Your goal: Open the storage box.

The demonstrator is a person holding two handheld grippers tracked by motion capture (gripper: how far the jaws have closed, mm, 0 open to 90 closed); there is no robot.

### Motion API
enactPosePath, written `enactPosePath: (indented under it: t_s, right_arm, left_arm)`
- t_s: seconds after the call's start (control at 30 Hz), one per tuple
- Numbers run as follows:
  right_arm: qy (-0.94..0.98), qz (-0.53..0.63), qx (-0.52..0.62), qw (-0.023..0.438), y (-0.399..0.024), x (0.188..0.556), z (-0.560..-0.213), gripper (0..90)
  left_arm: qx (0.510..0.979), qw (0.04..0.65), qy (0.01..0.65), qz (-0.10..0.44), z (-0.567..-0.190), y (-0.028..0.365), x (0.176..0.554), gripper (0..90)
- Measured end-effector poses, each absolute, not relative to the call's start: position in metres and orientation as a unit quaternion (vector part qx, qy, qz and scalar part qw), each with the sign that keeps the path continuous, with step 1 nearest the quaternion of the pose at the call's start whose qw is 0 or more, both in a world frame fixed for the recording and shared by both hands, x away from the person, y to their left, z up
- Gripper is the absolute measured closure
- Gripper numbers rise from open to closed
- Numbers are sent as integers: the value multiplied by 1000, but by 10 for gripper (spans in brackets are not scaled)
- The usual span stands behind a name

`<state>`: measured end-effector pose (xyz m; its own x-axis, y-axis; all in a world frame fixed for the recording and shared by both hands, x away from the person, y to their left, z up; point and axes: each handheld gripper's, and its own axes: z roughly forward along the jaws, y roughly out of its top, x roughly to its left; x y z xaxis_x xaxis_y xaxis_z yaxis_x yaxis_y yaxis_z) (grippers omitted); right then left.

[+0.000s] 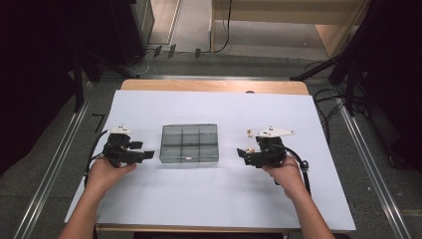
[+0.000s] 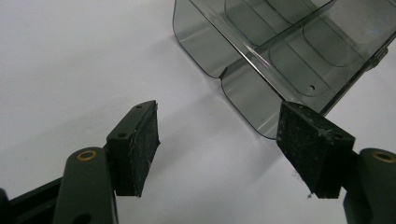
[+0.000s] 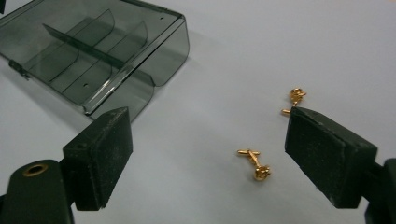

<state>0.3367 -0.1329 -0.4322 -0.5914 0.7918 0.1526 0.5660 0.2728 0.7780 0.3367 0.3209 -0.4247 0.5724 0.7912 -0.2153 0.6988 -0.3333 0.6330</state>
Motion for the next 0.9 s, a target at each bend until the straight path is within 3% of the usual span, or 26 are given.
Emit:
enactPosePath:
  t_s: [0.2, 0.6, 0.77, 0.9]
  right_arm:
    - [795, 400, 433, 143, -121, 335, -430, 160]
    - [795, 402, 439, 118, -119, 335, -432, 142]
    - [793, 413, 438, 93, -121, 336, -432, 227]
    - [790, 415, 440, 101, -122, 335, -431, 249]
  left_arm:
    - [822, 346, 446, 71, -423, 320, 334, 361]
    - [818, 365, 437, 80, -410, 316, 329, 436]
    - [798, 356, 484, 52, -406, 318, 333, 433]
    - [800, 360, 478, 53, -404, 318, 333, 438]
